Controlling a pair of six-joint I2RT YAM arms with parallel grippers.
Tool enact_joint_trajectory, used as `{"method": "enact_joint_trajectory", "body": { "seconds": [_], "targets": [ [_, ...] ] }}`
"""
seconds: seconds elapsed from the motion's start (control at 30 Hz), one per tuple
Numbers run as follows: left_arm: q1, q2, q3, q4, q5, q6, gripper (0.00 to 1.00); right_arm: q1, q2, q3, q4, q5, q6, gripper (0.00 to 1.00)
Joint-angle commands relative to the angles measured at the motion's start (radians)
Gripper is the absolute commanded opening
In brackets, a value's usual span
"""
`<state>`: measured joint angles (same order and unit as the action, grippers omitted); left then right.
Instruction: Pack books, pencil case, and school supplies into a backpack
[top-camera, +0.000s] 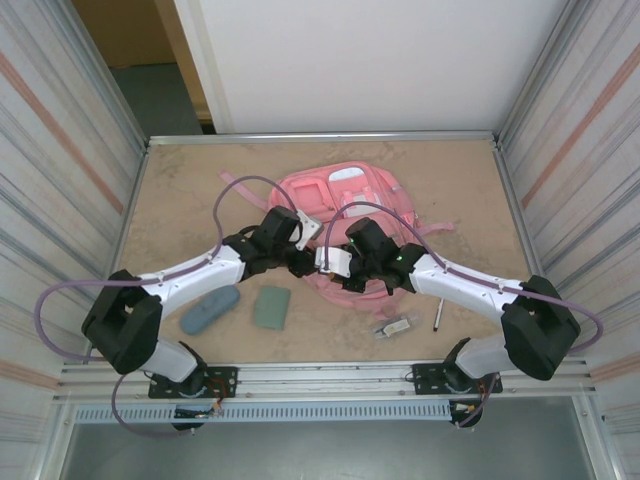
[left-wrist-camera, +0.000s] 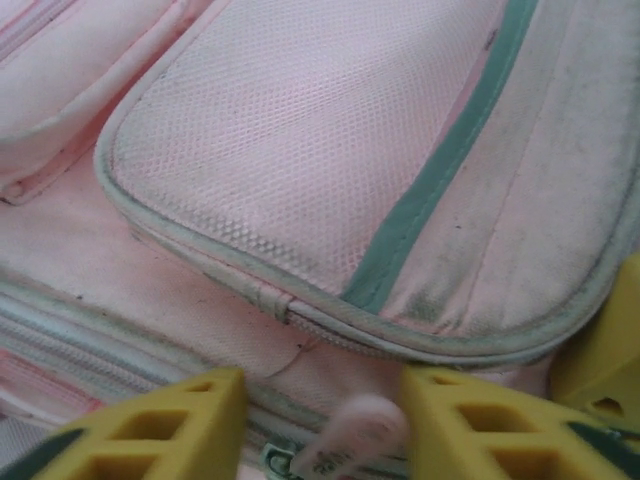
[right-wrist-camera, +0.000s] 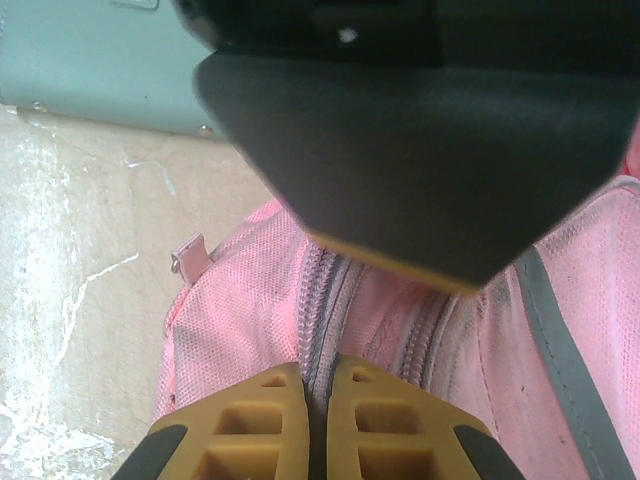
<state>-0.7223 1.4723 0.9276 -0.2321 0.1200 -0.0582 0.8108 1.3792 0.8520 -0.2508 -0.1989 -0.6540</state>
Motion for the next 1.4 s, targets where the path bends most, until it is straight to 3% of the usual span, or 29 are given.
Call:
{"method": "enact_joint_trajectory", "body": {
  "seconds": [0.0, 0.43, 0.87, 1.13, 1.37],
  "targets": [
    [-0.002, 0.012, 0.019, -0.011, -0.073, 0.020, 0.30, 0.003, -0.011, 0.010, 0.012, -0.034, 0.027, 0.00],
    [0.074, -0.069, -0.057, 0.072, 0.029, -0.025, 0.00, -0.002, -0.003, 0.015, 0.008, -0.040, 0.027, 0.00],
    [0.231, -0.090, -0.153, 0.252, 0.092, -0.264, 0.00, 0.000, 0.004, 0.018, 0.003, -0.051, 0.021, 0.00],
    [0.349, 0.037, -0.094, 0.338, -0.072, -0.265, 0.00, 0.026, 0.001, 0.013, -0.004, -0.082, -0.010, 0.00],
    [0.447, 0.171, 0.028, 0.327, -0.095, -0.264, 0.00, 0.040, 0.007, 0.015, -0.014, -0.064, -0.004, 0.00]
  ]
}}
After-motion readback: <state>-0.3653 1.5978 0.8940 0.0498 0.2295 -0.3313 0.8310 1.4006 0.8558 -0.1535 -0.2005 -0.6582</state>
